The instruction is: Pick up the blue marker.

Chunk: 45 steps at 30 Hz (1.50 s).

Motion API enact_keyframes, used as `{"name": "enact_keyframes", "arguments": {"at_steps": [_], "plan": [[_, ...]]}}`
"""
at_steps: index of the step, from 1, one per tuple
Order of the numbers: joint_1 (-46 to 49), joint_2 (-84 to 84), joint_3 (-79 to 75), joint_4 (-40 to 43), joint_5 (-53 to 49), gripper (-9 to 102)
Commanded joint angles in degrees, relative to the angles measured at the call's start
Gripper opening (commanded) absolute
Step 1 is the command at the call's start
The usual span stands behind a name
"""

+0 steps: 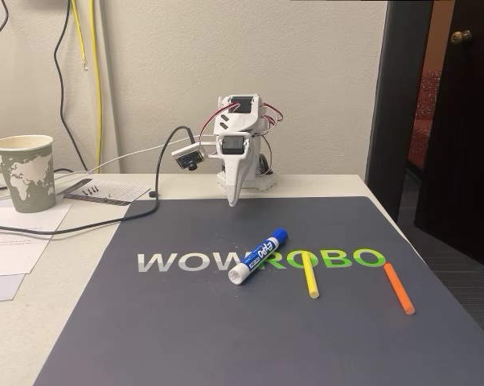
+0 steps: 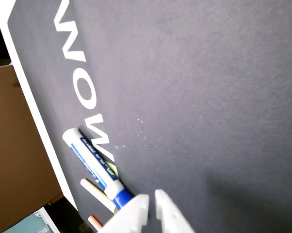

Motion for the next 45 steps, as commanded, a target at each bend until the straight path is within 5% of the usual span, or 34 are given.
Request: {"name": "enact_keyframes", "arguments": {"at_steps": [1,14,35,41,45], "plan": [[0.9,3.4,0.0,-0.4,-0.1,0],[1.1,3.4,0.0,-3.1,-0.6,0],[4.7,3.3,0.0,-41.0,-3.7,0],[5.6,1.6,-5.2,-39.0,-6.6,0],[4.6,-16.3,-22.0,-35.2,-12.0,0]]}}
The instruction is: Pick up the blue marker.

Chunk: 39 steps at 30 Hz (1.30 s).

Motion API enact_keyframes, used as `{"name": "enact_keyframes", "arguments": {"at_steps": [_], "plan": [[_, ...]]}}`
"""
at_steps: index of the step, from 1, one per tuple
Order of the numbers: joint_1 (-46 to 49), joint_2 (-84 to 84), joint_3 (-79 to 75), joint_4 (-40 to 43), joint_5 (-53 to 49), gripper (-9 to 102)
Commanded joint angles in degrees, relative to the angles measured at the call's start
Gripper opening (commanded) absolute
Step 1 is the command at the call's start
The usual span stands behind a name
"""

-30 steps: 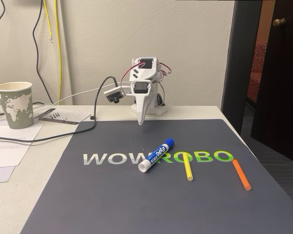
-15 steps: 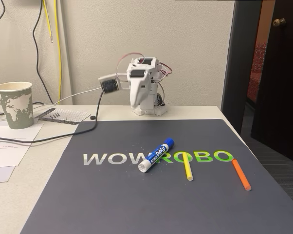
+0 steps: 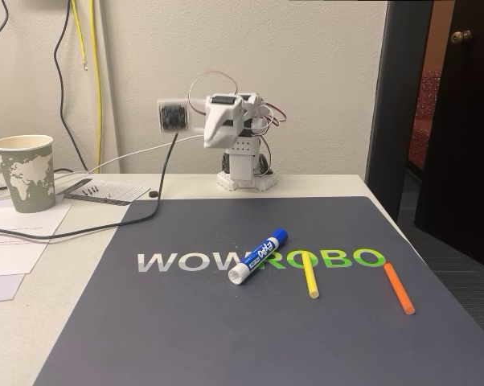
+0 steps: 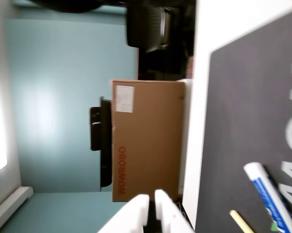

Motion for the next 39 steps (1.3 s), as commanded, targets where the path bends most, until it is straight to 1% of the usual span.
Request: {"name": "enact_keyframes", "arguments": {"at_steps": [1,3,4,9,11,15,18,21,23,25,27,31,34,37,39], "plan": [[-1.7,-16.2,-18.7,3.7,-6.0,0],[-4.5,-25.2,-28.3,7.6,-13.2,0],[-6.5,-29.1,-31.8,9.5,-18.6,0],[-12.7,-44.1,-39.6,13.9,-38.4,0],[-13.9,-50.2,-43.2,16.7,-44.0,0],[-15.1,-63.2,-54.8,26.7,-51.9,1],[-15.6,-70.0,-61.9,33.1,-54.0,1],[-15.9,-74.1,-68.0,41.2,-56.1,1],[-16.0,-75.2,-68.1,42.6,-56.0,1],[-15.7,-76.2,-68.1,45.9,-57.8,7],[-15.6,-77.7,-68.1,47.1,-61.2,7],[-15.8,-81.2,-68.6,48.7,-63.3,7],[-16.5,-85.3,-72.3,52.5,-65.2,8],[-16.7,-89.2,-77.5,57.7,-65.7,17],[-16.7,-90.4,-78.8,58.6,-66.0,20]]}}
